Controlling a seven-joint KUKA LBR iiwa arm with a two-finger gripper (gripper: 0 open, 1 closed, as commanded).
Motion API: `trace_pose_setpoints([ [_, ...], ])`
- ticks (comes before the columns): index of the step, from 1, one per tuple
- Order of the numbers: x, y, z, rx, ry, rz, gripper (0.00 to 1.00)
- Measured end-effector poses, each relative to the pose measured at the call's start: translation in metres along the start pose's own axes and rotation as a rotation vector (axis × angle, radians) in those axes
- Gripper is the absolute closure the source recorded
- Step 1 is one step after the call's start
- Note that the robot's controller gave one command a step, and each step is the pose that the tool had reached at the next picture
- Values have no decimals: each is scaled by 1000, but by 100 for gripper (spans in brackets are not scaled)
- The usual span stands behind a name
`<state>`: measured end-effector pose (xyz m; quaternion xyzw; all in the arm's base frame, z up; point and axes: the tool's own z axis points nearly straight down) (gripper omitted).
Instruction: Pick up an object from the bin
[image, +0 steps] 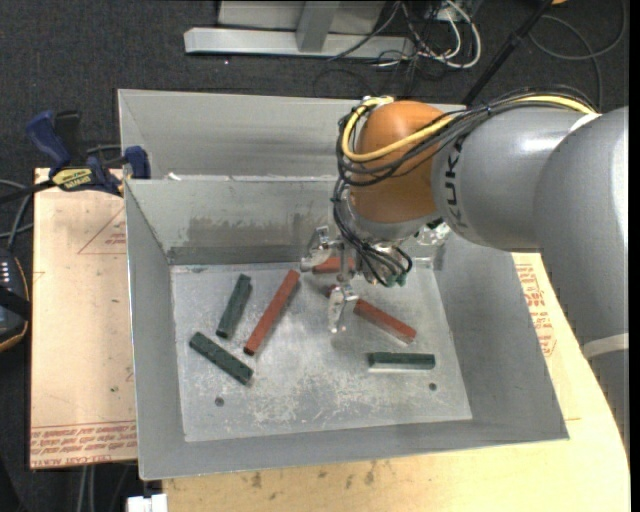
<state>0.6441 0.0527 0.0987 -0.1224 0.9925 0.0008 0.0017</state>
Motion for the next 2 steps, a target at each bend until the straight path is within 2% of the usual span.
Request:
trace_pose_setpoints([
  [1,0,0,0,0,0,0,0],
  [2,-30,59,20,0,-20,-99,100],
])
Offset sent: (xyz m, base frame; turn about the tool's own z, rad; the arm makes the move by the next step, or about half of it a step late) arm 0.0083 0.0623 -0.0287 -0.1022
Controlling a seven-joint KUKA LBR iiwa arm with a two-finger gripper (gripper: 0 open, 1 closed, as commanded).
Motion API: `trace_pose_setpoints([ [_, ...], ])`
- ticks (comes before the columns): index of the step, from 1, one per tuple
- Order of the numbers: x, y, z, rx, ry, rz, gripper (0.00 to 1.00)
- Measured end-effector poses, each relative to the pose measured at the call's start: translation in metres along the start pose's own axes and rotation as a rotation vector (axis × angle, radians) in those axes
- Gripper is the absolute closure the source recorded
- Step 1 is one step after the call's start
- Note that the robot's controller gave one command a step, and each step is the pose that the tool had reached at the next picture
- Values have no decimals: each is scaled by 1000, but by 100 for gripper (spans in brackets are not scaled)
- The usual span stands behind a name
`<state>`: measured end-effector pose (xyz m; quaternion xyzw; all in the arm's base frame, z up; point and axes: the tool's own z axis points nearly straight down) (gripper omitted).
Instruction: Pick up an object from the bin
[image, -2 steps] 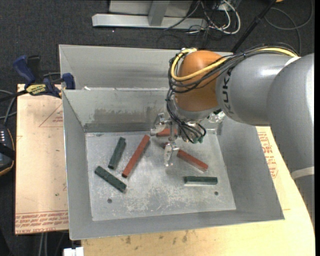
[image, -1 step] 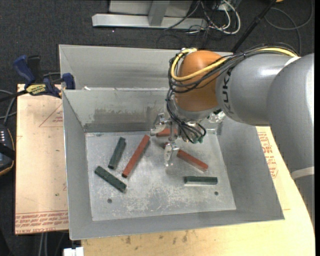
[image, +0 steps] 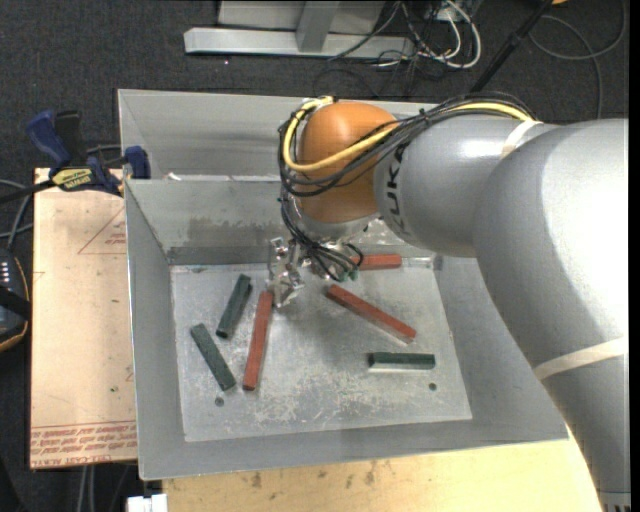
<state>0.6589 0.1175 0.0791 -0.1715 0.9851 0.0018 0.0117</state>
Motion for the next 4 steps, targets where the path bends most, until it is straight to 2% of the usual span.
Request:
trace_pose_setpoints([
  [1,3,0,3,-1,11,-1,0],
  [2,3,0,3,-1,11,0,0],
  [3,7,51,0,-2,1,-450,100],
  [4,7,51,0,-2,1,-450,100],
])
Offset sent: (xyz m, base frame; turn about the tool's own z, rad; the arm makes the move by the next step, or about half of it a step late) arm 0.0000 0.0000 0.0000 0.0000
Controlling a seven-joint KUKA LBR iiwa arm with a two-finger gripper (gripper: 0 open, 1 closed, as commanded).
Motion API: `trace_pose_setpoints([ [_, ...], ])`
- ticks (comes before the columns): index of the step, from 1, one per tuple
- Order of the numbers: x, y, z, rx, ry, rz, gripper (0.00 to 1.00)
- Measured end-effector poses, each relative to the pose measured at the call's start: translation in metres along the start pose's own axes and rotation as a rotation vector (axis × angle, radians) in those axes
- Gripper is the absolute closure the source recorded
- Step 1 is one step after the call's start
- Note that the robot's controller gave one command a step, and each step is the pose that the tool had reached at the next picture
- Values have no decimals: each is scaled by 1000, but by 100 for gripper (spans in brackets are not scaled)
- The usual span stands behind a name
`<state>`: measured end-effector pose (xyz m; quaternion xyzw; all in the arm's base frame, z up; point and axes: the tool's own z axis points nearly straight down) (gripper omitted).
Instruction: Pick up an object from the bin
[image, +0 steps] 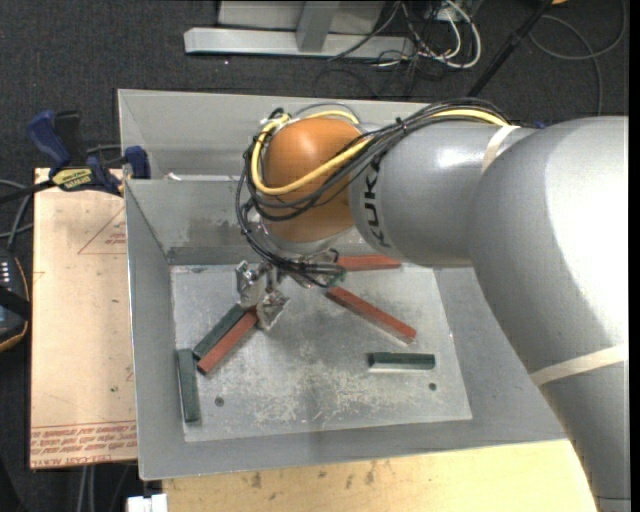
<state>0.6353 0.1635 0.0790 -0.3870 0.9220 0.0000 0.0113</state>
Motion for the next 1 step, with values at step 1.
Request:
trace_pose_setpoints([
  [1,-12,16,-149,-8,13,-133,100],
])
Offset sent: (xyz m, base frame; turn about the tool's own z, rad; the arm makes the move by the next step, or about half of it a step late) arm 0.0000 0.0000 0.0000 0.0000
